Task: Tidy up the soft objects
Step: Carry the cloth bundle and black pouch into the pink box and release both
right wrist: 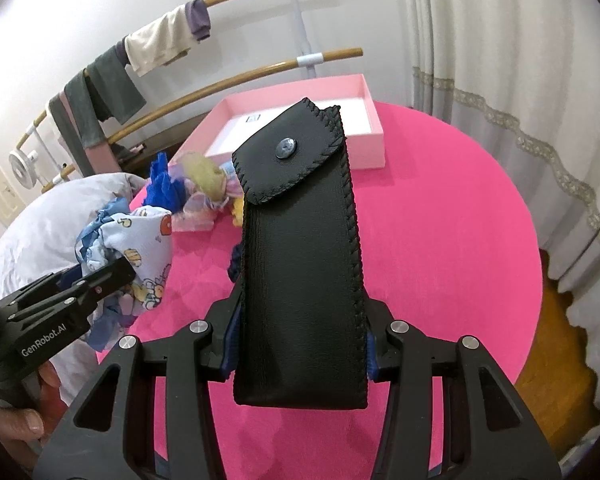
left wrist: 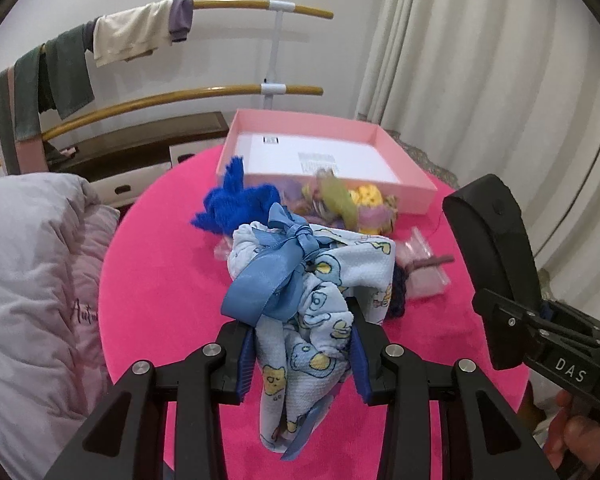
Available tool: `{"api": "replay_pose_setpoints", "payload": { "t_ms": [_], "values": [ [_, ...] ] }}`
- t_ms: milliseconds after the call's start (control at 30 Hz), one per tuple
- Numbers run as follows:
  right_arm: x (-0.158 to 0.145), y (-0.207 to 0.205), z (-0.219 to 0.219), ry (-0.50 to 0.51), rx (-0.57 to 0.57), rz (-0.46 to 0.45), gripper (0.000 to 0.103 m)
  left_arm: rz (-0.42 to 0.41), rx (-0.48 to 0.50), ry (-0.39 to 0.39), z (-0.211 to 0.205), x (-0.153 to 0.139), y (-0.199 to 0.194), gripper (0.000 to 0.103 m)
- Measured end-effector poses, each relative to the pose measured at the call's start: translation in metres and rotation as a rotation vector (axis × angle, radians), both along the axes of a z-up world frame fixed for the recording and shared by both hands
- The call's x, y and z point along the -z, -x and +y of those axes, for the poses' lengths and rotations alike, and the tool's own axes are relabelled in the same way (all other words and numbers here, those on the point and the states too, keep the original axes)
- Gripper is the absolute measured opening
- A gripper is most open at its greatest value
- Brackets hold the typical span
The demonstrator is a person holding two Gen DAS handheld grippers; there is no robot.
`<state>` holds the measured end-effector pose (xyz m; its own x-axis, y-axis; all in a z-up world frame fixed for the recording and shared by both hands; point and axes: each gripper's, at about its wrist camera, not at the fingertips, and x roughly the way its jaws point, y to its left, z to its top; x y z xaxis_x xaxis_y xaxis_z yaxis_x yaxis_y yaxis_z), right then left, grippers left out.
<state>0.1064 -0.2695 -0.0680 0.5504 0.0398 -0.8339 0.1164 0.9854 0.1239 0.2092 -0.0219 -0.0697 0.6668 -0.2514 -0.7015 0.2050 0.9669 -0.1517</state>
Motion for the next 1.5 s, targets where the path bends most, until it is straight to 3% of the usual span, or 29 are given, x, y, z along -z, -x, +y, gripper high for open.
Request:
{"api": "replay_pose_setpoints", "payload": {
  "t_ms": [300,600,967,1300,1500],
  "values": [
    [-0.027,-0.051,-0.006,0.001,-0.021,-0.063,0.043,-0.097,-0.010,0.016,0.003,-0.053,-0.018,0.036],
    [-0.045,-0.140,-0.021,-0.018,-0.028,-0.089,0.044,-0.130,-0.040,0.058,-0.003,-0.088,-0.092,0.036],
    [-0.016,-0.234,-0.052,-0.047,0.000,-0.010,0.044,-0.107,-0.057,0.039,-0.032,-0.082,-0.182,0.036],
    [0.034,-0.280,-0.068,-0.041,0.014,0.086,0.044,0.004,-0.025,0.000,-0.066,-0.047,-0.263,0.036],
    [0.054,-0.303,-0.069,-0.019,0.016,0.137,0.044,0.048,-0.018,-0.019,-0.081,-0.041,-0.298,0.037]
  ]
}}
